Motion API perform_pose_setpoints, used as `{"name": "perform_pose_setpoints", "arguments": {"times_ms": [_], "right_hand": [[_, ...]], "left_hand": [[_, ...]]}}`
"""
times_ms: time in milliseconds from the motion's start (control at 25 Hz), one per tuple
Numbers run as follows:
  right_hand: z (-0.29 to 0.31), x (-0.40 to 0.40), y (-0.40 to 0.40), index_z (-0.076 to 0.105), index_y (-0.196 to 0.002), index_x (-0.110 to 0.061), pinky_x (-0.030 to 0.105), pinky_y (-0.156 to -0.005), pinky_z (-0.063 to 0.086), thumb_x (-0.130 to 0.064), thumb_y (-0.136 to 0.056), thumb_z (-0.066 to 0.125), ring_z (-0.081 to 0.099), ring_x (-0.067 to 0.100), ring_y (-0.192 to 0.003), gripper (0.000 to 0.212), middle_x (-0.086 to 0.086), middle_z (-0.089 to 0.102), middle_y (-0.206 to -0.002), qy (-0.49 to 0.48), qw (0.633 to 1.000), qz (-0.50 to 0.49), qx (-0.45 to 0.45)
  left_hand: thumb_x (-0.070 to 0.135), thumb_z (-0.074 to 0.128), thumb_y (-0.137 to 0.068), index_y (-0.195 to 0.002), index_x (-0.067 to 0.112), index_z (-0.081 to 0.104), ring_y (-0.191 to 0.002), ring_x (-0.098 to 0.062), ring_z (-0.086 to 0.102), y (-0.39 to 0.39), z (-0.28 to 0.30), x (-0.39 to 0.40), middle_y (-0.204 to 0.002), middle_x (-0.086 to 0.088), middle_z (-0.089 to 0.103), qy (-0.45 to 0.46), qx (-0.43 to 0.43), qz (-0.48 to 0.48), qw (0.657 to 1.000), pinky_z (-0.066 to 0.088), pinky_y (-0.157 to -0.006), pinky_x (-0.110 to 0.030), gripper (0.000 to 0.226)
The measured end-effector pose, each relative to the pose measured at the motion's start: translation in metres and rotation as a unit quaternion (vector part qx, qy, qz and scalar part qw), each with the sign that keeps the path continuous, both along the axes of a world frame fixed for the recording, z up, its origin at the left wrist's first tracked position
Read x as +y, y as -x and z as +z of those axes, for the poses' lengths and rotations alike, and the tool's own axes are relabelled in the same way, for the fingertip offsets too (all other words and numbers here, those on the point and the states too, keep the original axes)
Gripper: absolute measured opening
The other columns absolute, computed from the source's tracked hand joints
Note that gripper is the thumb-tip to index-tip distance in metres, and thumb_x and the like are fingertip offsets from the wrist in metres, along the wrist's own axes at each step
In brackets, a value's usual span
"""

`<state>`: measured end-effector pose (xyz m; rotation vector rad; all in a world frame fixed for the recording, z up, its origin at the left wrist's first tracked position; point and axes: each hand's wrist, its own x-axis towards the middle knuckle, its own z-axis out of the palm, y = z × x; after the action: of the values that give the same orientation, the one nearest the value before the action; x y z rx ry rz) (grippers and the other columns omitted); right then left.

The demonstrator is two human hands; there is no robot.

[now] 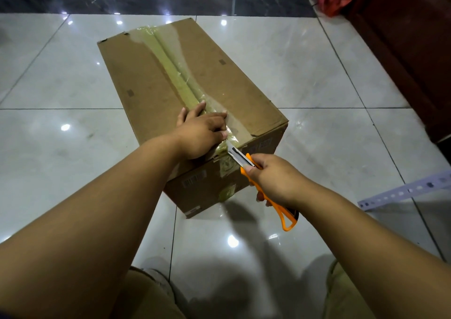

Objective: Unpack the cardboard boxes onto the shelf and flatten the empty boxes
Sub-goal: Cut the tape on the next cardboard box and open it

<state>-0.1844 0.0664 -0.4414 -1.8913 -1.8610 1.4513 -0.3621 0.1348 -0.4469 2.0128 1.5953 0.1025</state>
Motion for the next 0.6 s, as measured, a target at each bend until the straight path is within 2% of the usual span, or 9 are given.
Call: {"name": "perform_pose_setpoints", "arguments": {"times_ms": [280, 480, 600], "right_hand": [[0.01, -0.003, -0.003, 0.039, -0.143, -0.016, 0.022, -0.053, 0.048, -0.033, -0.103, 0.04, 0.061, 0.014, -0.069, 0.044, 0.006, 0.055, -0.109, 0.014, 1.0, 0.011, -0.001], [0.006, -0.008, 0.013, 0.046, -0.136, -0.015, 0.029, -0.059, 0.052, -0.032, -0.103, 0.041, 0.061, 0.019, -0.073, 0.038, 0.008, 0.058, -0.108, -0.001, 1.0, 0.026, 0.016], [0.005, -0.007, 0.013, 0.051, -0.127, -0.015, 0.03, -0.061, 0.052, -0.031, -0.102, 0.043, 0.062, 0.021, -0.077, 0.031, 0.007, 0.06, -0.102, -0.011, 1.0, 0.015, 0.018]], "left_hand": [[0.036, 0.043, -0.099, -0.072, 0.036, 0.048, -0.146, -0.014, -0.007, 0.001, 0.002, -0.001, -0.152, 0.024, 0.026, 0.009, 0.01, 0.0, 1.0, -0.014, -0.114, -0.046, 0.027], [0.035, 0.042, -0.099, -0.087, 0.027, 0.054, -0.146, -0.016, -0.006, -0.001, 0.006, 0.002, -0.15, 0.023, 0.031, 0.001, 0.002, 0.007, 1.0, -0.013, -0.114, -0.046, 0.019], [0.036, 0.045, -0.098, -0.08, 0.03, 0.052, -0.146, -0.014, -0.006, 0.0, 0.002, 0.001, -0.151, 0.022, 0.03, 0.003, -0.01, 0.012, 1.0, -0.014, -0.115, -0.046, 0.02]]}}
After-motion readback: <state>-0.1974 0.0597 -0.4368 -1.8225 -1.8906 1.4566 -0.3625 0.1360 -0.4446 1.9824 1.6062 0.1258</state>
